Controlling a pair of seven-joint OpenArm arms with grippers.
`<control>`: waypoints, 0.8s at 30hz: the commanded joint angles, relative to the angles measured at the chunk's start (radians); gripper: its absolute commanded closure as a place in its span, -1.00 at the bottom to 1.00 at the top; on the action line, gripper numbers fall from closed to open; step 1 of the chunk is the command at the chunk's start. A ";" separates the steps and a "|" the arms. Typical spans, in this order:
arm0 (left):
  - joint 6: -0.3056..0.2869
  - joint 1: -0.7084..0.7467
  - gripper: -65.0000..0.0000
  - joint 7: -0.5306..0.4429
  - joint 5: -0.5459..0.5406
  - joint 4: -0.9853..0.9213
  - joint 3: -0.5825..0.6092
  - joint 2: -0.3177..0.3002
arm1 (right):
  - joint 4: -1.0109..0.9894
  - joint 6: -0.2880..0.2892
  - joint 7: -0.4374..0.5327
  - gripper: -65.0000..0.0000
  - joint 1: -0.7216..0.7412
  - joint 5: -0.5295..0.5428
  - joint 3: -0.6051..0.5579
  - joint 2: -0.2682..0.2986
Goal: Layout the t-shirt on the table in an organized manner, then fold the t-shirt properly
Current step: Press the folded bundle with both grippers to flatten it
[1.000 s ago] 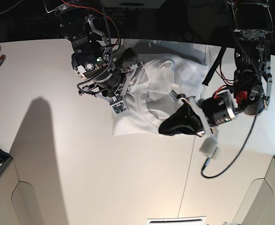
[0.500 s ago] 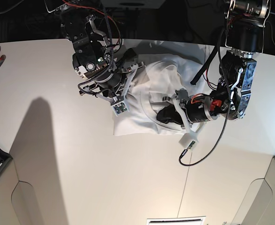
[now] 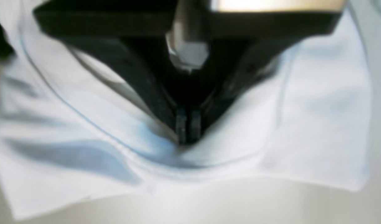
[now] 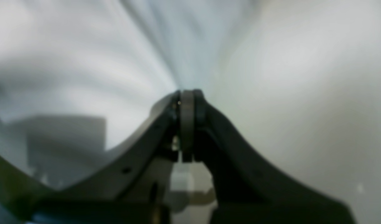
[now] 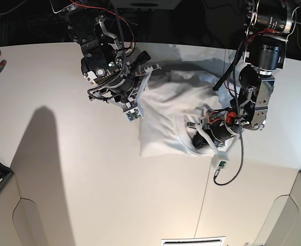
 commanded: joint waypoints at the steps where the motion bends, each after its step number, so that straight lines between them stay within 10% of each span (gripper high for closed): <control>1: 0.032 -0.018 1.00 0.006 0.038 0.008 -0.006 -0.016 | 0.014 0.000 0.013 1.00 0.007 0.002 0.000 -0.006; 8: 0.032 -0.037 1.00 0.006 0.039 0.014 -0.006 -0.017 | 0.048 0.000 0.013 1.00 0.007 0.005 0.000 -0.006; 17: -0.121 -0.045 1.00 0.159 -0.097 0.241 -0.008 -0.019 | 0.208 0.000 -0.010 1.00 0.007 0.005 0.000 -0.006; 20: -0.121 -0.045 0.47 0.216 -0.093 0.365 -0.008 -0.023 | 0.265 0.000 -0.009 1.00 0.008 0.005 0.000 -0.006; 24: -0.072 -0.045 0.40 0.227 -0.022 0.504 -0.008 -0.049 | 0.282 0.029 -0.002 1.00 0.029 0.006 0.000 -0.006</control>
